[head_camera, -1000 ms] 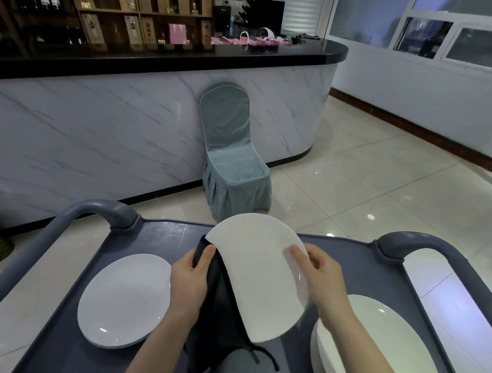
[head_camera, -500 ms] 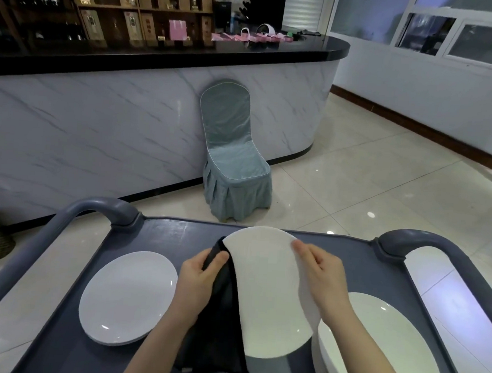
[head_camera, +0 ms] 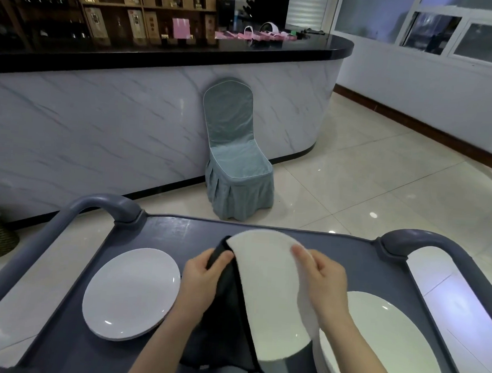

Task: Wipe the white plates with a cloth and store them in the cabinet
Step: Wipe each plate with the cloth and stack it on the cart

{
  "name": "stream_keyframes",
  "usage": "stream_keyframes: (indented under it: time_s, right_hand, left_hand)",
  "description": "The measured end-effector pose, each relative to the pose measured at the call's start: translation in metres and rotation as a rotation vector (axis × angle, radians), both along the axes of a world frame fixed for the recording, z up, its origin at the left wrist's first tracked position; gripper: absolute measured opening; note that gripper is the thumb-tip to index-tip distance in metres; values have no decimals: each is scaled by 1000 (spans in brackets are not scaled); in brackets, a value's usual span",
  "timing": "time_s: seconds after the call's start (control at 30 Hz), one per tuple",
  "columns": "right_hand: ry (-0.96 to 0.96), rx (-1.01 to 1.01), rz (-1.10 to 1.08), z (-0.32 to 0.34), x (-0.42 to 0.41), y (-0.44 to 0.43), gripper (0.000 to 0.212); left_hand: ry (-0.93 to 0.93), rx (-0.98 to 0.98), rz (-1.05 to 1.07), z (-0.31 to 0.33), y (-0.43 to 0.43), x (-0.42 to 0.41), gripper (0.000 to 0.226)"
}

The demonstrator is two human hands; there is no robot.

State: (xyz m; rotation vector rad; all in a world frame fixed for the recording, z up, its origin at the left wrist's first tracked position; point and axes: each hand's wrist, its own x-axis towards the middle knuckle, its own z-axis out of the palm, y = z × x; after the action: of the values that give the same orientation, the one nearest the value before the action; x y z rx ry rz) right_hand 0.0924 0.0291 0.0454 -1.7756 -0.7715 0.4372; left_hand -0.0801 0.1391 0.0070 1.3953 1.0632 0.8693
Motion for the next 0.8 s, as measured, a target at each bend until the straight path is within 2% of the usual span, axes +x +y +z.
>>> stream_keyframes:
  time_s: [0.1, 0.17, 0.27, 0.33, 0.37, 0.47, 0.53, 0.6, 0.67, 0.73, 0.8]
  right_hand:
    - [419, 169, -231, -13, -15, 1, 52]
    - [458, 130, -198, -22, -17, -1, 48]
    - [227, 26, 7, -13, 2, -5, 27]
    - [55, -36, 164, 2, 16, -3, 10]
    - [-13, -82, 265, 10, 19, 0, 9]
    - [-258, -236, 565, 17, 14, 11, 24]
    - [-377, -220, 630, 12, 8, 15, 41]
    - [-360, -143, 604, 8, 8, 14, 49]
    - [-288, -92, 491, 6, 12, 9, 48]
    - [-132, -13, 252, 1, 13, 5, 41]
    - [118, 74, -11, -6, 5, 2, 39]
  left_hand:
    - [-174, -294, 192, -8, -12, 5, 25]
    - [-166, -331, 220, -9, -10, 5, 27]
    - [-93, -213, 176, -4, 0, -3, 28]
    - [-8, -25, 50, 2, 7, -8, 33]
    - [46, 73, -44, 6, 9, -7, 33]
    - [169, 266, -339, 18, 13, 5, 23]
    - [211, 317, -444, 20, 11, 11, 27]
    - [196, 289, -432, 18, 11, 10, 23]
    - [154, 235, -313, 13, 9, 5, 20]
    - [59, 106, -87, 6, 7, 0, 22]
    - [-84, -128, 91, 1, -2, -2, 24]
